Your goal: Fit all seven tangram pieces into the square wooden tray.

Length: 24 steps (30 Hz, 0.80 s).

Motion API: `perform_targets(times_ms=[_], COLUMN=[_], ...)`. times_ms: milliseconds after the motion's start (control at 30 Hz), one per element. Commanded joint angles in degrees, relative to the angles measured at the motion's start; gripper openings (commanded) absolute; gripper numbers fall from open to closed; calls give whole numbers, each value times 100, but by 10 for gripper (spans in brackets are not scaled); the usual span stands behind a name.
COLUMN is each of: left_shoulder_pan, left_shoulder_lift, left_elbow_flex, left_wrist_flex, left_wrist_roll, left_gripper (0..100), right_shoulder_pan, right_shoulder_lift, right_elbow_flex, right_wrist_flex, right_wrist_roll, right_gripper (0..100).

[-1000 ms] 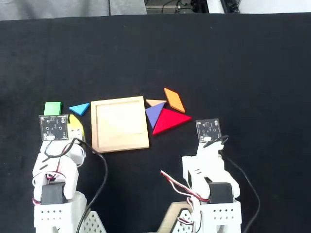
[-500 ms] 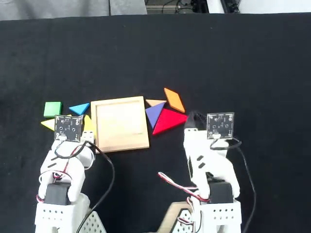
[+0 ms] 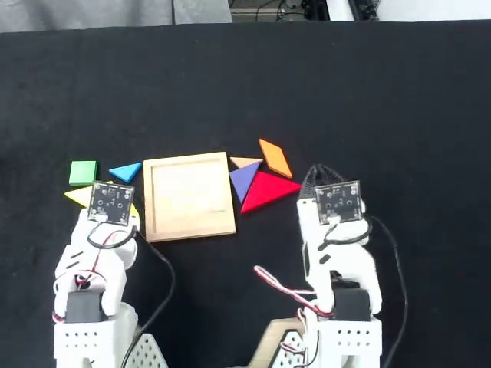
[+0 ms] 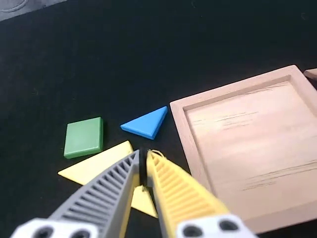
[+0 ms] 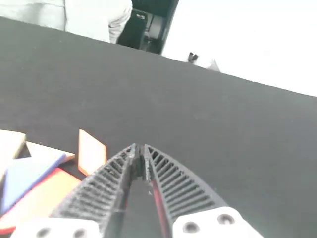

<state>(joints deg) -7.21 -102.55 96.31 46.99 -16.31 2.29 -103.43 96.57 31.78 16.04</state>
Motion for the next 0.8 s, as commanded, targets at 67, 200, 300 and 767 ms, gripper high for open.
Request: perform_targets(times_ms=[67, 200, 300, 767], left_shoulder_pan=[-110, -110, -92, -92], left_shoulder_lift=[-53, -53, -53, -53], left_elbow_flex=[101, 92, 101, 110], left_wrist_flex=[-35, -44, -44, 0], left_wrist_roll=[-53, -53, -62, -62], left_gripper=[39, 39, 39, 39], right_shoulder_pan=[62, -246, -651, -1433], right_shoulder_lift=[-453, -215, 488, 6853], right_elbow_flex=[-154, -963, -1648, -6431], right_wrist_flex=[-114, 607, 967, 3455], right_wrist_roll=[316, 325, 607, 1943], right_gripper=[16, 16, 16, 16])
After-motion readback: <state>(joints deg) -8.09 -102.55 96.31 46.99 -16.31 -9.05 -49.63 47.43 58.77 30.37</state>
